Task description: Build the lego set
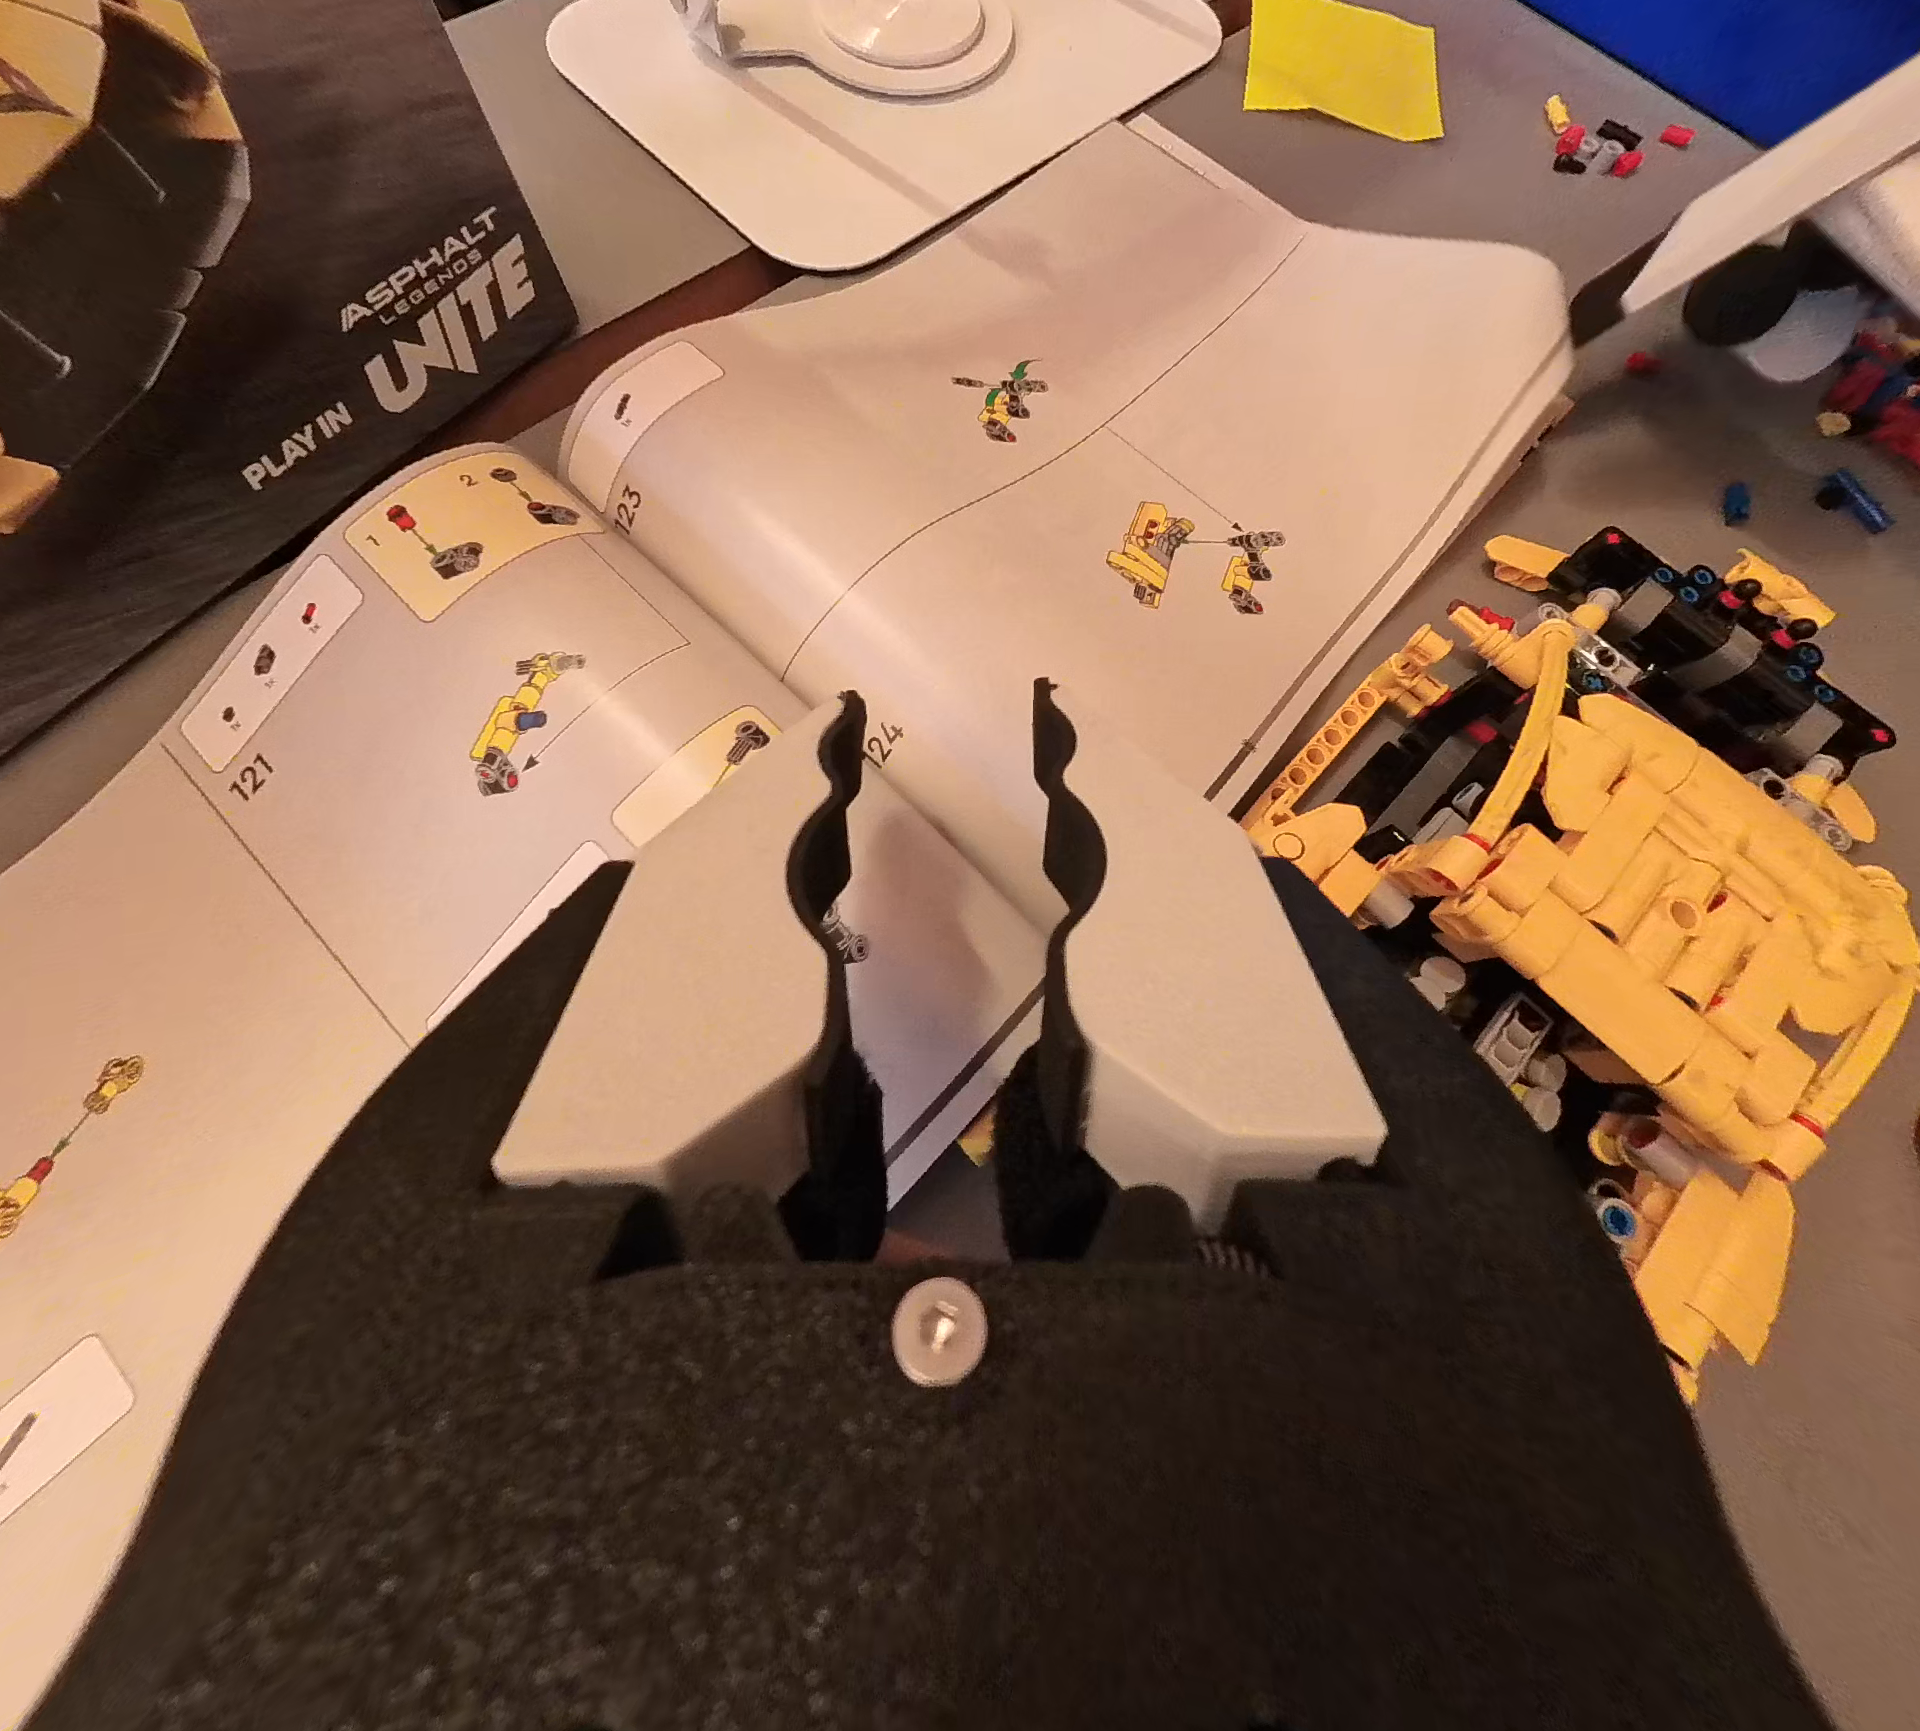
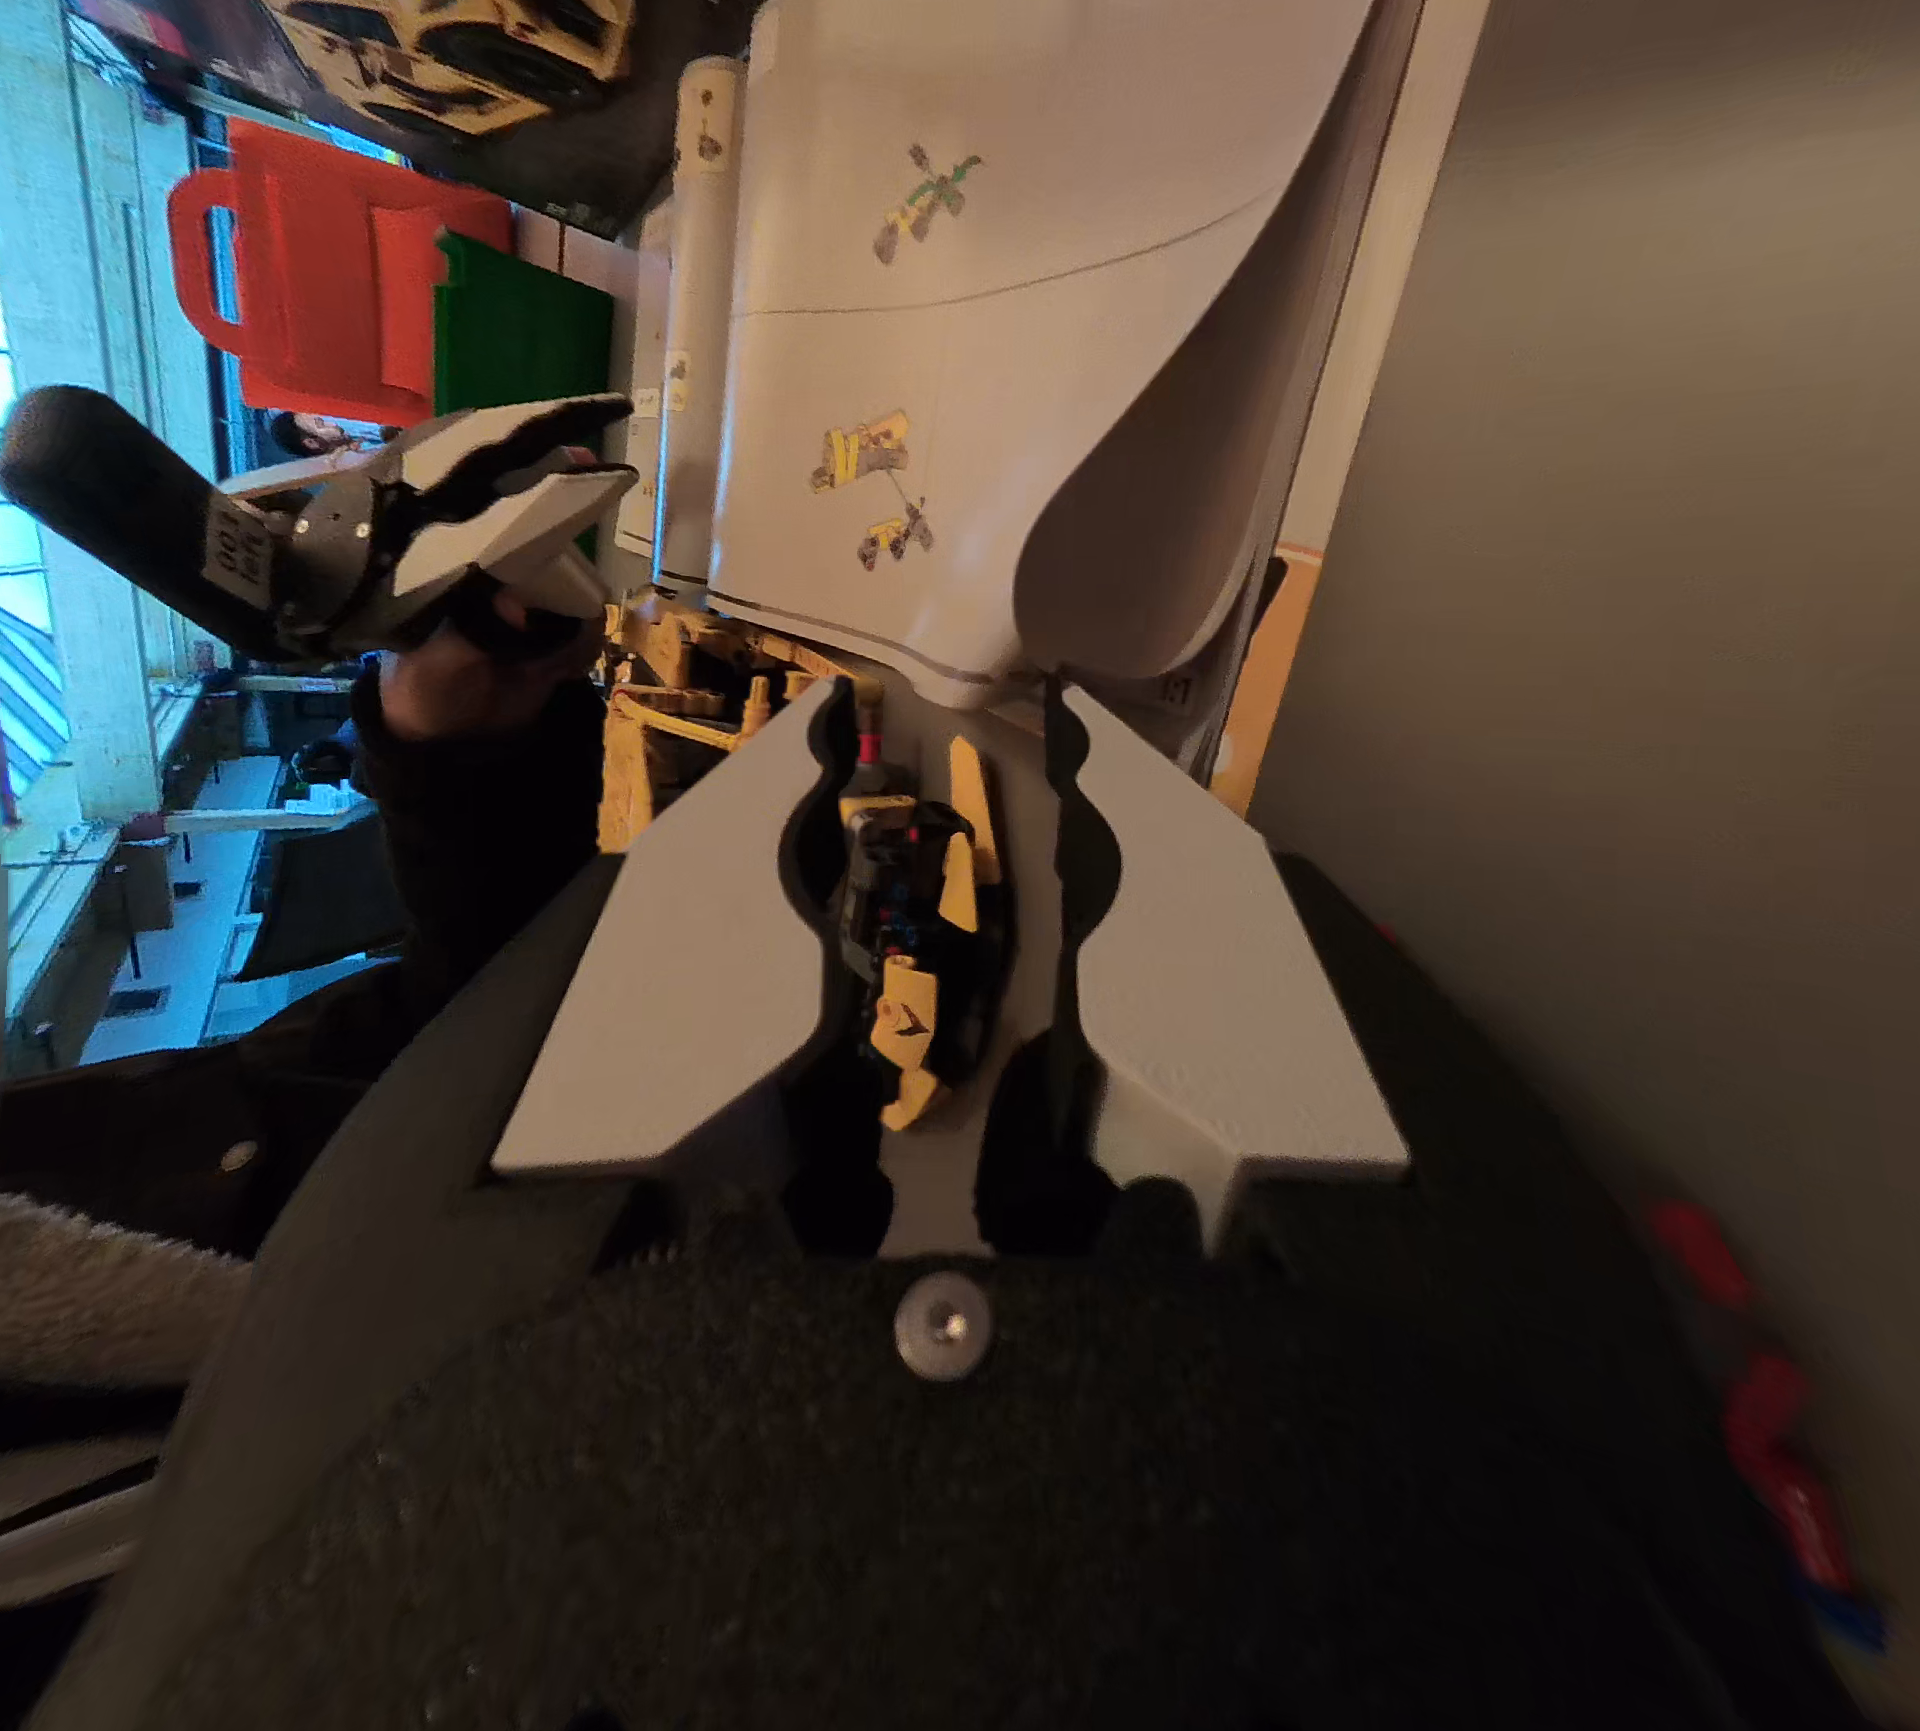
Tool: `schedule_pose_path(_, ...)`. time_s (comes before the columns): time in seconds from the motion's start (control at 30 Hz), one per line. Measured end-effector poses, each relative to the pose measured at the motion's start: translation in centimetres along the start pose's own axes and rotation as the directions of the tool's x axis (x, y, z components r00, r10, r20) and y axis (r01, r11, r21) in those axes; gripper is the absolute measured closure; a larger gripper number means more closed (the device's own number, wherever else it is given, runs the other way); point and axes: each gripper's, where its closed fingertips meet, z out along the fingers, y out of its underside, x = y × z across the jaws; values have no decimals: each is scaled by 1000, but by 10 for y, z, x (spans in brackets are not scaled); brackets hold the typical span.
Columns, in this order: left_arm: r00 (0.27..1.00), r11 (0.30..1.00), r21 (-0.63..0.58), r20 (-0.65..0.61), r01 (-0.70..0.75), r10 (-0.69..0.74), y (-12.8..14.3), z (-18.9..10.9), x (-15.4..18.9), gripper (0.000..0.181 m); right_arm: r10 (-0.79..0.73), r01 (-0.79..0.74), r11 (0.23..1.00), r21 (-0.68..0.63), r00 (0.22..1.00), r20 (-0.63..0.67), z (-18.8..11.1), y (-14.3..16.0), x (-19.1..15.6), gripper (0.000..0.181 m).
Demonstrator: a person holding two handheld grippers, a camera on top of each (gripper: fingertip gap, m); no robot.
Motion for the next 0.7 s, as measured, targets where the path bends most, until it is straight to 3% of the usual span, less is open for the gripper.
schedule_pose_path(0.23,1000,1000,-2,-9,1,-1,1,0,1,149,0,3,999,36,995,-96,-8,-6,16,144)
schedule_pose_path(0.5,1000,1000,-5,-9,-9,9,2,1,3,149,-17,10,998,-58,993,-114,10,8,17,142)
schedule_pose_path(0.7,1000,1000,-3,-8,-1,1,2,1,1,149,-32,14,995,-97,981,-190,-6,16,21,142)
